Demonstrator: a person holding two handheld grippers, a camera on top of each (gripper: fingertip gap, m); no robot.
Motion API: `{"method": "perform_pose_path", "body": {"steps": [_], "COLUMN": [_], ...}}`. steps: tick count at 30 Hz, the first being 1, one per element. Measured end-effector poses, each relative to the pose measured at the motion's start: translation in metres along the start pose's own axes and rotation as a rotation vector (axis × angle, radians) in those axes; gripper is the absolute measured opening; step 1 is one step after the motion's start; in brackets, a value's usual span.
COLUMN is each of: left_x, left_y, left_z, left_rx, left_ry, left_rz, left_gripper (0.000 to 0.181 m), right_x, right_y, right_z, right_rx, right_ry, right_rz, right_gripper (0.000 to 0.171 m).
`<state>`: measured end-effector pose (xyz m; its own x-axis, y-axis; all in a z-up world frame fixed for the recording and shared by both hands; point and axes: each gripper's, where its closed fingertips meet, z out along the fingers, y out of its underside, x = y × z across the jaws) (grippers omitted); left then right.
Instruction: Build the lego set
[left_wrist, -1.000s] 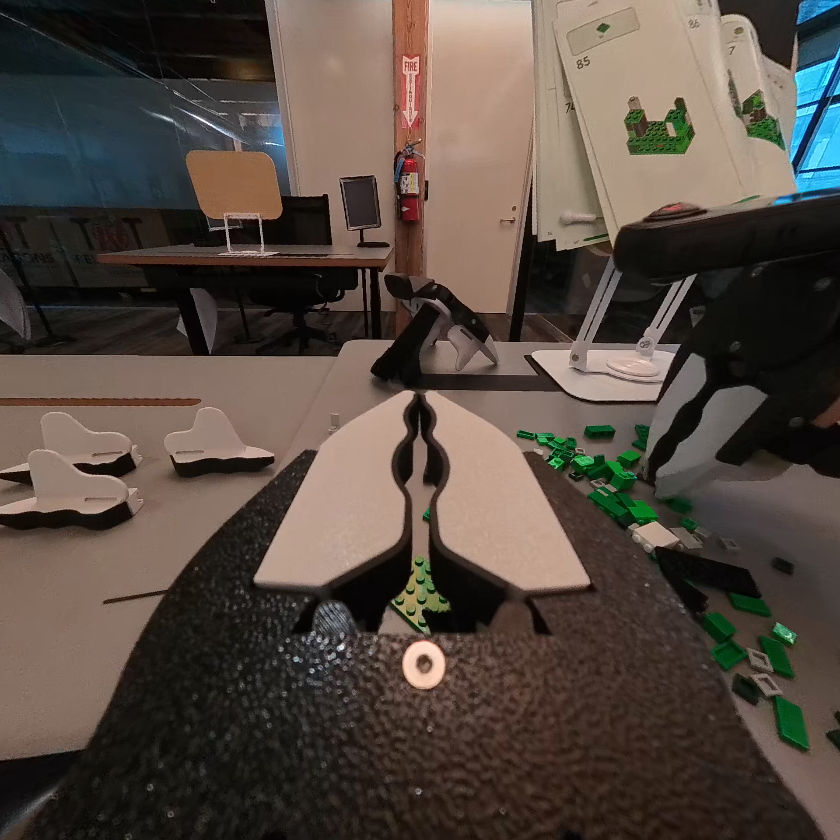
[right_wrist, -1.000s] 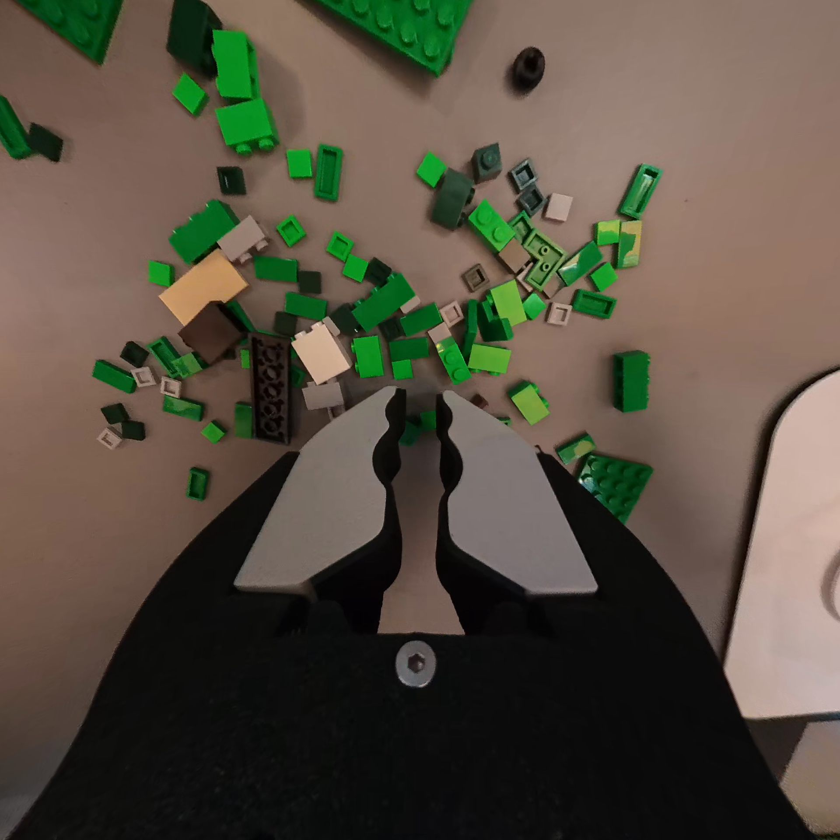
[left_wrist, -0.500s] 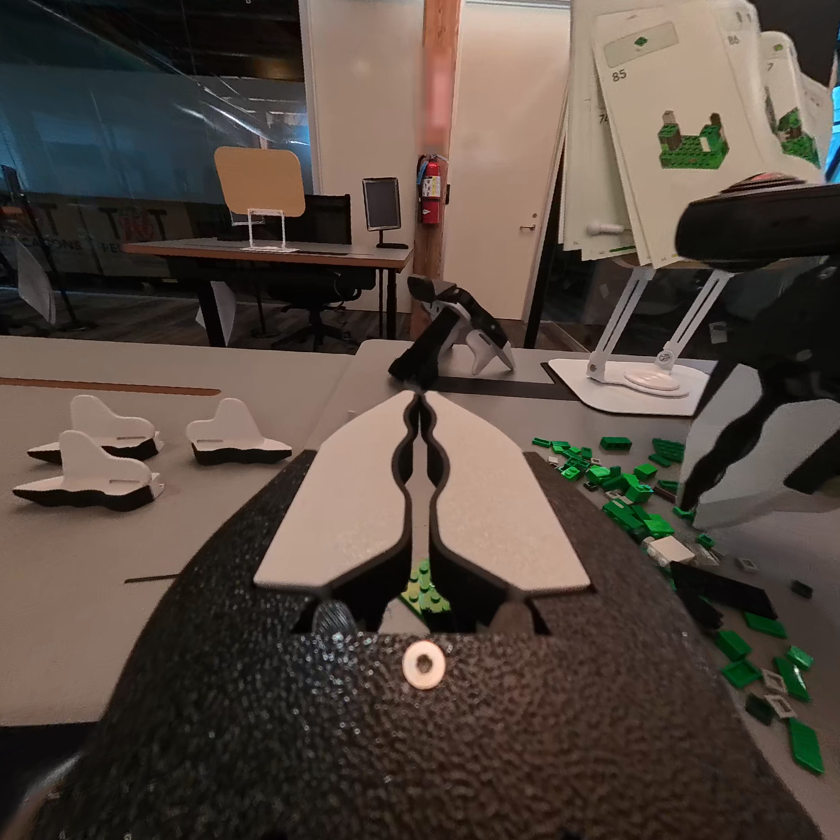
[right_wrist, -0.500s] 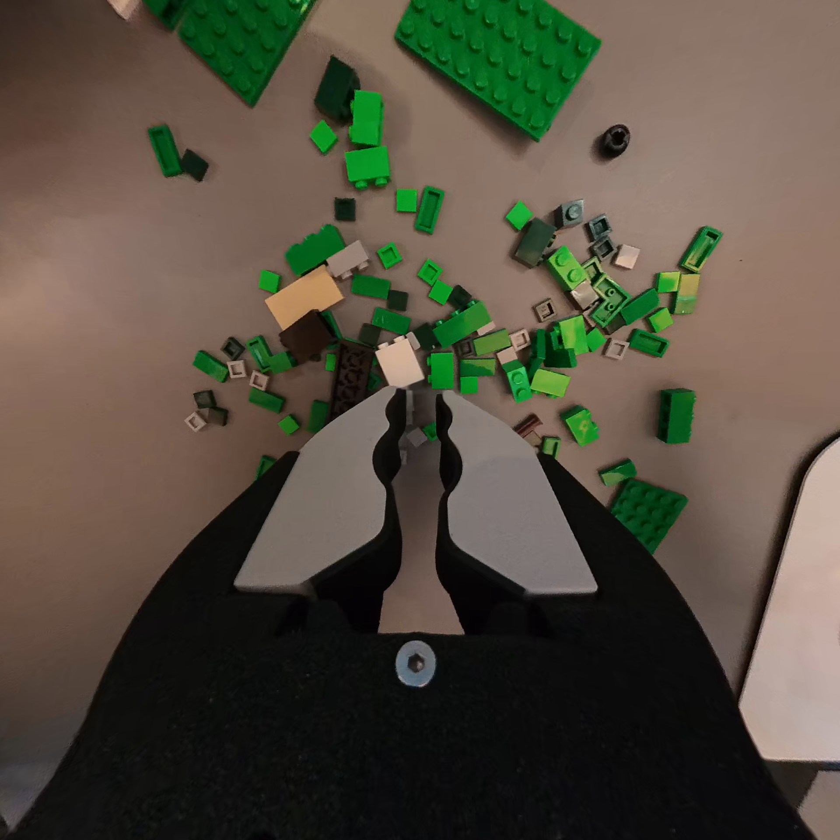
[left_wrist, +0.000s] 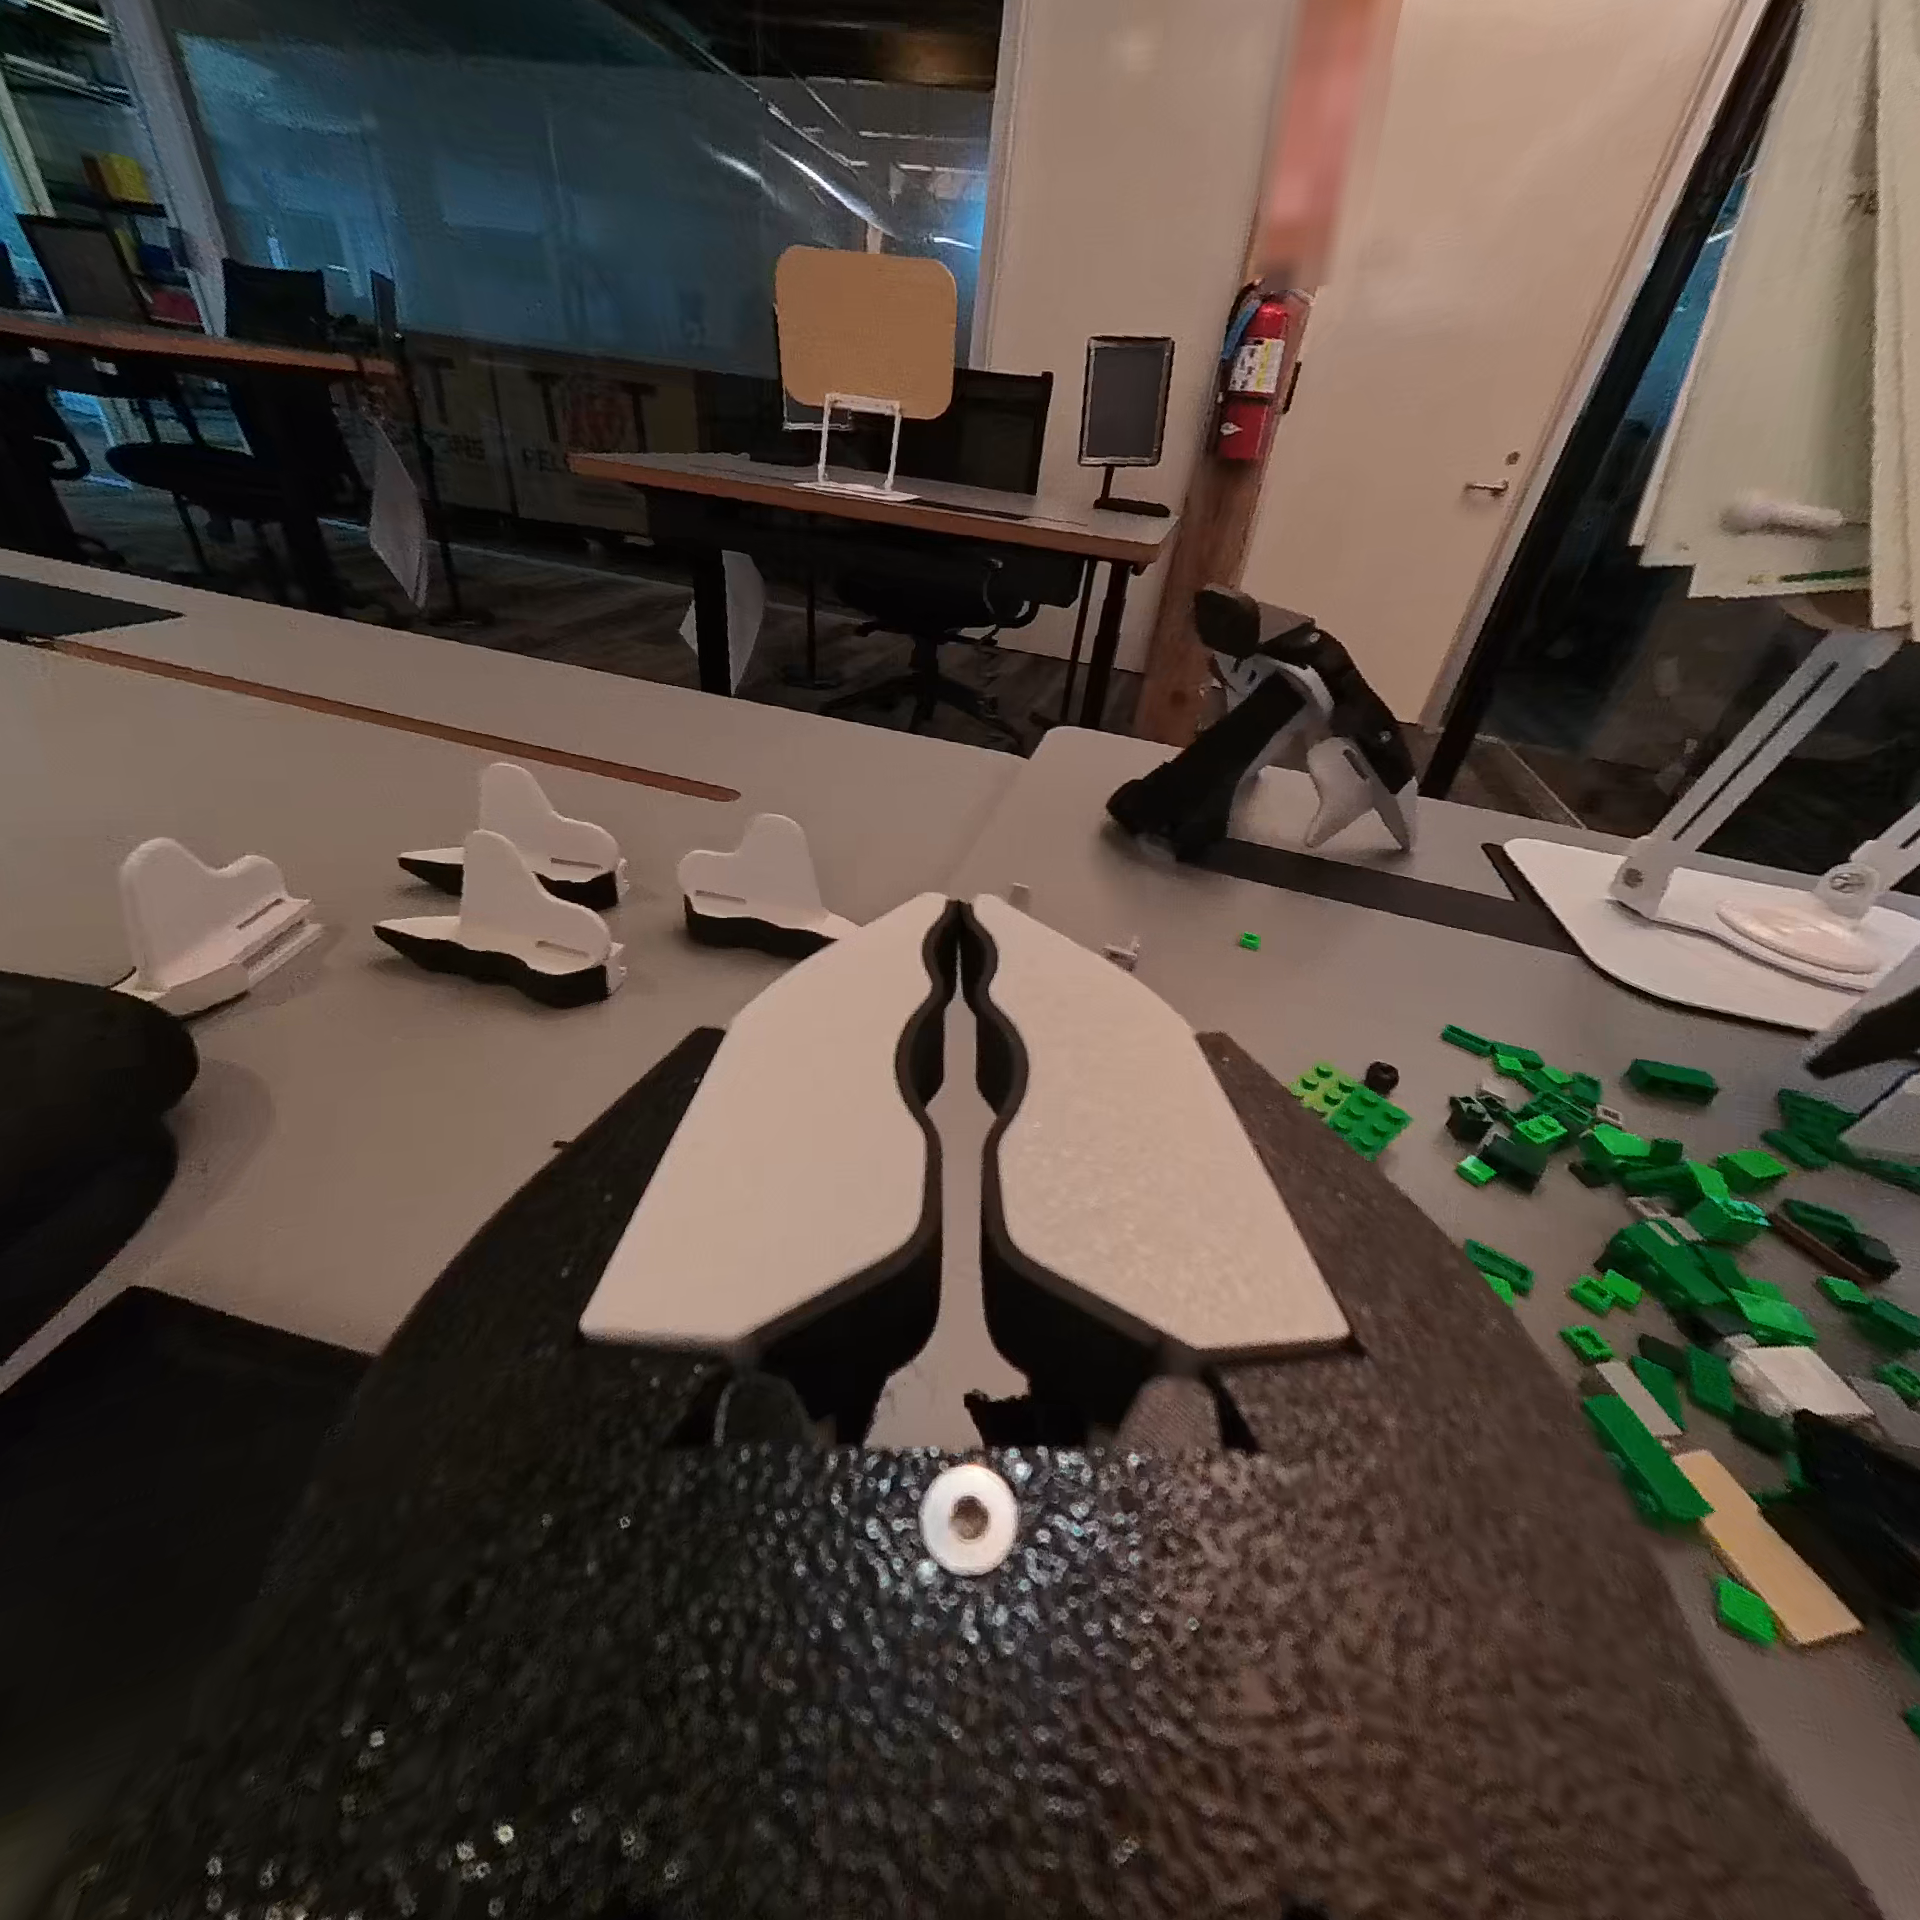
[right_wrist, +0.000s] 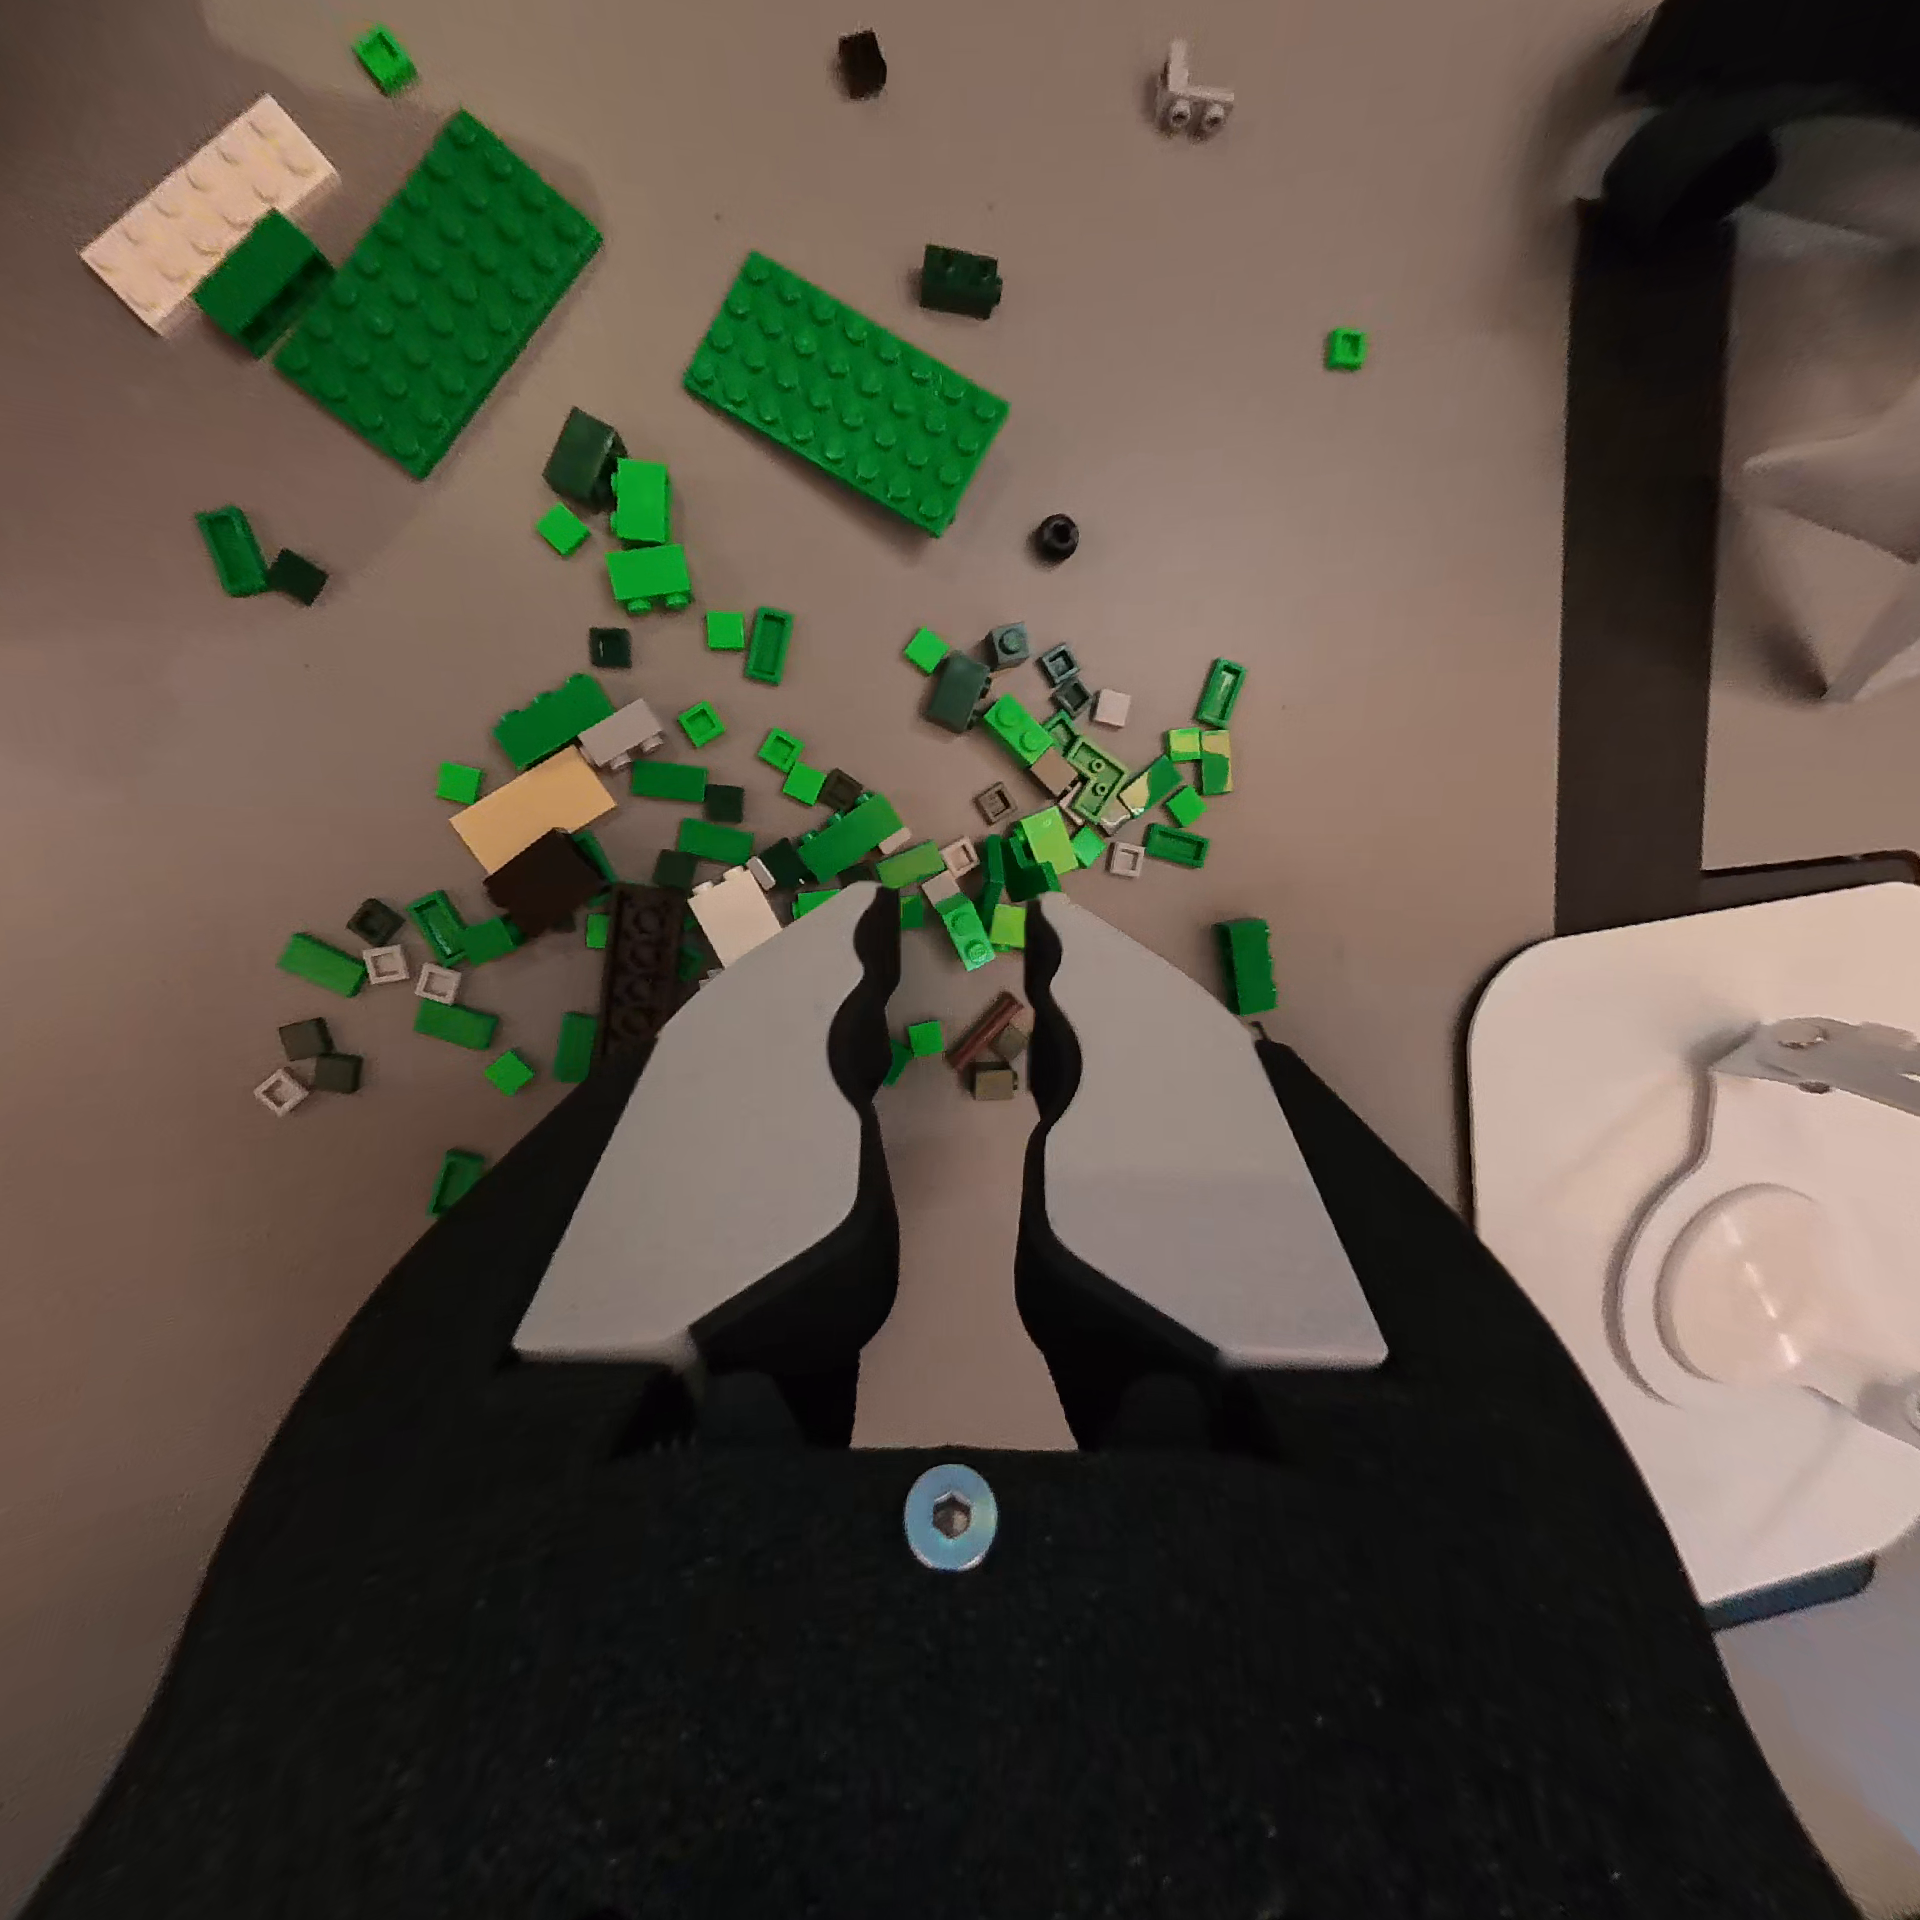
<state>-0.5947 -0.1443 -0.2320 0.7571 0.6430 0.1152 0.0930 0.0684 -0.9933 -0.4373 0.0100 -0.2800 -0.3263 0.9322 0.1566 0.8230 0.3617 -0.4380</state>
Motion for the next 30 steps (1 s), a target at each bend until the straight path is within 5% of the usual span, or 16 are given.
{"method": "perform_pose_path", "body": {"steps": [8,16,25,30], "left_x": [-0.009,-0.003,-0.001,0.001], "left_y": [-0.009,-0.012,-0.012,-0.012], "left_z": [-0.004,-0.005,-0.003,-0.003], "left_rx": [0.054,0.068,0.070,0.072], "left_ry": [-0.004,0.019,0.034,0.045], "left_rz": [-0.041,-0.015,-0.016,-0.016], "left_gripper": [0.000,0.000,0.000,0.000], "right_x": [-0.026,-0.022,-0.011,-0.011], "right_y": [-0.029,-0.060,-0.063,-0.061], "right_z": [0.018,0.065,0.088,0.086], "right_rx": [0.046,-0.048,-0.280,-0.361], "right_ry": [-0.061,-0.021,-0.192,-0.219], "right_rz": [-0.121,-0.830,-0.834,-0.777], "right_gripper": [0.023,0.051,0.053,0.034]}}
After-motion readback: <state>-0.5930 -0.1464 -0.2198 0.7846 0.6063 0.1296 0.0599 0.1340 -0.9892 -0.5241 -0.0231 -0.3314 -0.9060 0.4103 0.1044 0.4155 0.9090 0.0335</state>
